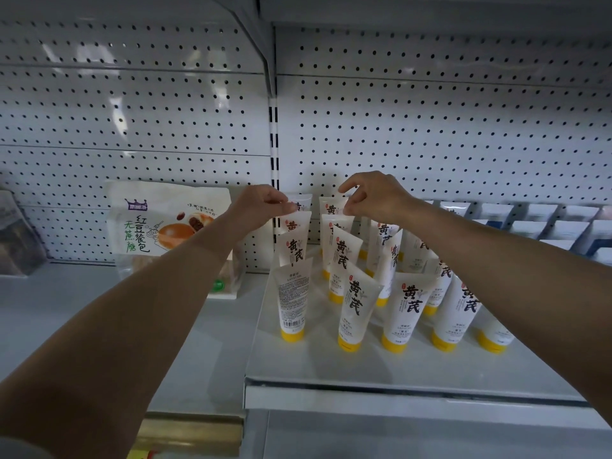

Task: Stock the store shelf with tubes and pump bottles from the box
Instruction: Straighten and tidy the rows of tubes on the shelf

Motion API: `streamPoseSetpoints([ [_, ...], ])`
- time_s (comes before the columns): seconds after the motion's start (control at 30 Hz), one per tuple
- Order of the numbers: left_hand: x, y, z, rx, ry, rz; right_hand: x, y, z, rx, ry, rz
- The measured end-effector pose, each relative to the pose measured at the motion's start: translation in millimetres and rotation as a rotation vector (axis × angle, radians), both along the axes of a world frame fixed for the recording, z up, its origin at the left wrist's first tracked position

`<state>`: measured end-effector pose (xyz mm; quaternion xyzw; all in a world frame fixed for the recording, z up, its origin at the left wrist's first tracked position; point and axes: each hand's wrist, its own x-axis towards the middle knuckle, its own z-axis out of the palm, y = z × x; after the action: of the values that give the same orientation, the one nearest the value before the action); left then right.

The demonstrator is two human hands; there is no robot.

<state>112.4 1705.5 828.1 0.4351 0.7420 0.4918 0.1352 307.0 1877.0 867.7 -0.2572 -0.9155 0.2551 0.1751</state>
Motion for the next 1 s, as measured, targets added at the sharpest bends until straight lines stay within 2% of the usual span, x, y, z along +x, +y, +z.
streamPoseSetpoints([
  [0.33, 21.6, -35.0, 11.4, -0.006, 0.003, -0.057, 24.2, -27.2, 14.0, -0.046, -0.031, 0.030],
  [0.57, 32.5, -45.4, -0.1, -0.123, -0.057, -0.143, 29.2, -46.1, 9.9, -0.024, -0.129, 0.039],
  [0.8, 39.9, -38.1, -3.5, -0.182, 0.030, -0.101, 27.1, -50.6, 5.2, 0.014, -0.145, 0.040],
  [1.0, 38.4, -34.6, -4.7, -0.158, 0.077, -0.079, 27.5, -50.5, 3.4, 0.024, -0.134, 0.060],
])
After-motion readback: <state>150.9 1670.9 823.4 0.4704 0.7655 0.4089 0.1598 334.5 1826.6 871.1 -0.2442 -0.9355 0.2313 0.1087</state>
